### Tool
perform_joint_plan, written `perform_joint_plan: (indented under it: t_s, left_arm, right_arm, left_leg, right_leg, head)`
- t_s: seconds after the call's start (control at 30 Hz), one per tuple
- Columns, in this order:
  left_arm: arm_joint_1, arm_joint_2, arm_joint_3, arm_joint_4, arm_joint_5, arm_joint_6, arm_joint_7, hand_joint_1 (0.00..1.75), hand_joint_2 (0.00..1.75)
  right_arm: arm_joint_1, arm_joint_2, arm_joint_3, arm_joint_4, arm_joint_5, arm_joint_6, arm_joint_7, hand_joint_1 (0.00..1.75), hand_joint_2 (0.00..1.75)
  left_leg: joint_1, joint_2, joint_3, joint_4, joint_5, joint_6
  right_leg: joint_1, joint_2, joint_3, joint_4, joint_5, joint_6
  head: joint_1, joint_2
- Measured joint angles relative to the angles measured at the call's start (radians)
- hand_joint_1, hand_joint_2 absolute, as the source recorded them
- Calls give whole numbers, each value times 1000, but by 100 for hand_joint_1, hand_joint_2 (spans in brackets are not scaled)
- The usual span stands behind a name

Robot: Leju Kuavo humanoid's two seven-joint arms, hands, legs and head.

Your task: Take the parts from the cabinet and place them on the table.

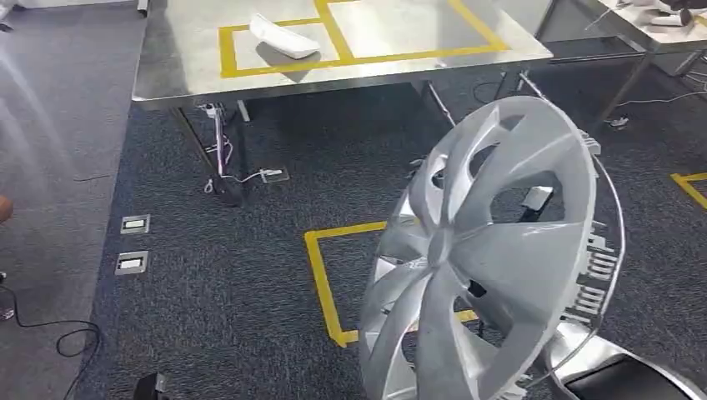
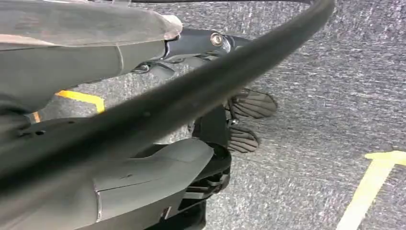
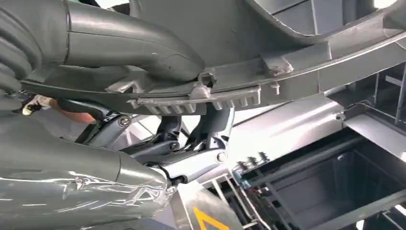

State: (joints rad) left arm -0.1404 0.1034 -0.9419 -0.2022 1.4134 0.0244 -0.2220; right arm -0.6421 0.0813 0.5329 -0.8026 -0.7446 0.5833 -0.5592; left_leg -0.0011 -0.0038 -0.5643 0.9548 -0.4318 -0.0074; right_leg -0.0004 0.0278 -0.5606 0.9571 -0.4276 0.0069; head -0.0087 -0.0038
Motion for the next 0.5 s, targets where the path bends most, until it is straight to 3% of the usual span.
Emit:
perform_joint_plan:
  t_s: [0.5]
  left_arm:
    - [0, 4, 0, 0, -6, 2, -1, 0, 175]
  right_arm:
    - [1, 0, 11, 0, 11, -29, -16, 175, 175]
  left_leg:
    - [1, 0, 1, -2, 0, 0]
  right_leg:
    - [2, 0, 0, 0, 0, 0]
  head:
    - [0, 0]
